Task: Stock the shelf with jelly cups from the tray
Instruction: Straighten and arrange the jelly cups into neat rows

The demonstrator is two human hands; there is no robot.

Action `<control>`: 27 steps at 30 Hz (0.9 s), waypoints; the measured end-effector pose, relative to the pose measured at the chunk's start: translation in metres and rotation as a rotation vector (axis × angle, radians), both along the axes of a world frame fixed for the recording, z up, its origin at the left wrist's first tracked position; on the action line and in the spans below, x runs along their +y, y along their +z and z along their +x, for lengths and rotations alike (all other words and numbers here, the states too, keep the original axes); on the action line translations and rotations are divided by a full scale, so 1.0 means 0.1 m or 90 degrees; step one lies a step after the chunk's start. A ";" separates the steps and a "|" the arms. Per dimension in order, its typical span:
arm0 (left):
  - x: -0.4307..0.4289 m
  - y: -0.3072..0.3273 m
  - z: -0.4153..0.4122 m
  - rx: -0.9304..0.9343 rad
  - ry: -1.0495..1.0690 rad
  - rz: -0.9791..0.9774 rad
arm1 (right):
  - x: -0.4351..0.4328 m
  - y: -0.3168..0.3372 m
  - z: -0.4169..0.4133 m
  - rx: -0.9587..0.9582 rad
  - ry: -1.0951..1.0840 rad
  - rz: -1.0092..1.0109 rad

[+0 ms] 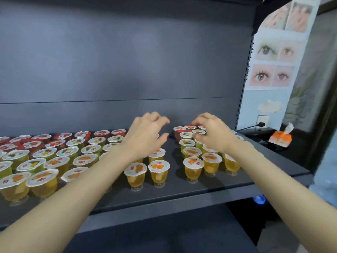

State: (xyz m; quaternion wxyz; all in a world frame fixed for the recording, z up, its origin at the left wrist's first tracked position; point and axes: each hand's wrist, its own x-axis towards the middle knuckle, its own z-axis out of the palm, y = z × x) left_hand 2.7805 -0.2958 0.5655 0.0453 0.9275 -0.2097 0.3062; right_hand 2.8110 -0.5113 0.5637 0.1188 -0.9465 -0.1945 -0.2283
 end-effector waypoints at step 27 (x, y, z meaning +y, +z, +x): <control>-0.82 -0.07 1.19 0.142 0.241 0.045 | -0.82 0.01 1.64 0.092 0.167 -0.087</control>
